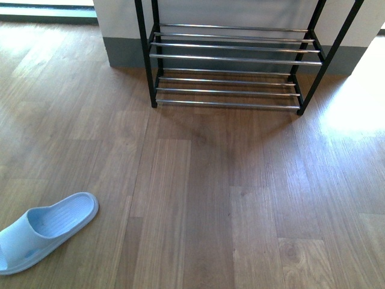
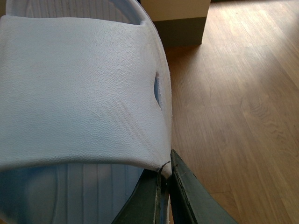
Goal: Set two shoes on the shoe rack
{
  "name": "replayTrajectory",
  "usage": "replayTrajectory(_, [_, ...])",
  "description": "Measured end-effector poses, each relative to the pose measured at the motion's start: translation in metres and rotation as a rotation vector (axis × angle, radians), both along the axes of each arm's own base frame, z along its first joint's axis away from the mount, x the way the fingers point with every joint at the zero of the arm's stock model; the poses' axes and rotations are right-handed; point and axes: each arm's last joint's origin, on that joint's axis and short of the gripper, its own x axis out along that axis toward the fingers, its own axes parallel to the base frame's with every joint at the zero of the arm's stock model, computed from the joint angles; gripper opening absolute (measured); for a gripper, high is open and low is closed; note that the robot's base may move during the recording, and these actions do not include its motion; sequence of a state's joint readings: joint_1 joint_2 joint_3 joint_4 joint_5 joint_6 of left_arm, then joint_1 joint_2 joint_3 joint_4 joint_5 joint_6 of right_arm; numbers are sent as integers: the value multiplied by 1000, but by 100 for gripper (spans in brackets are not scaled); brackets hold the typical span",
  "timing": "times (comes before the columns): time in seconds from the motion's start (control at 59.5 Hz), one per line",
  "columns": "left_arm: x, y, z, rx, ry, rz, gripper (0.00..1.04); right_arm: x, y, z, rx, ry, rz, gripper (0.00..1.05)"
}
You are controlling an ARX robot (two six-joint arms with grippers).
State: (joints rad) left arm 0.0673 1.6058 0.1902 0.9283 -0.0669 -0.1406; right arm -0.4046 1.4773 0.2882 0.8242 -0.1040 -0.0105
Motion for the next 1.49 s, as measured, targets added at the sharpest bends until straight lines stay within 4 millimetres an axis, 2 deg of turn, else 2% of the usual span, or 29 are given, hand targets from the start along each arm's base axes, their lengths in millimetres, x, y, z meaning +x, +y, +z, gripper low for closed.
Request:
replayTrajectory(0.134, [2,-3,0,13,-30,-19,95,0,0,0,2,-1,8,1])
replayTrajectory(0.252, [0,-3,-9,14,-10,-24,95,0,0,0,1,0,3,1])
replayTrajectory(0.537, [-6,13,-30,16,77,11,95,0,0,0,0,0,1,1])
replayTrajectory(0.655, [-1,19,-38,21,104,20,95,0,0,0,0,0,1,1])
replayTrajectory(0.84, [19,27,-64,30,179,40,95,0,0,0,0,0,1,1])
replayTrajectory(0.94, [30,29,-85,30,232,37,95,0,0,0,0,0,1,1])
replayTrajectory(1.075, [37,30,-105,25,295,40,95,0,0,0,0,0,1,1])
replayTrajectory(1.192, [35,24,-104,30,288,24,95,0,0,0,0,0,1,1])
replayTrajectory(1.31, [29,13,-89,43,238,-14,95,0,0,0,0,0,1,1])
replayTrajectory(1.495, [20,10,-72,41,190,-24,95,0,0,0,0,0,1,1])
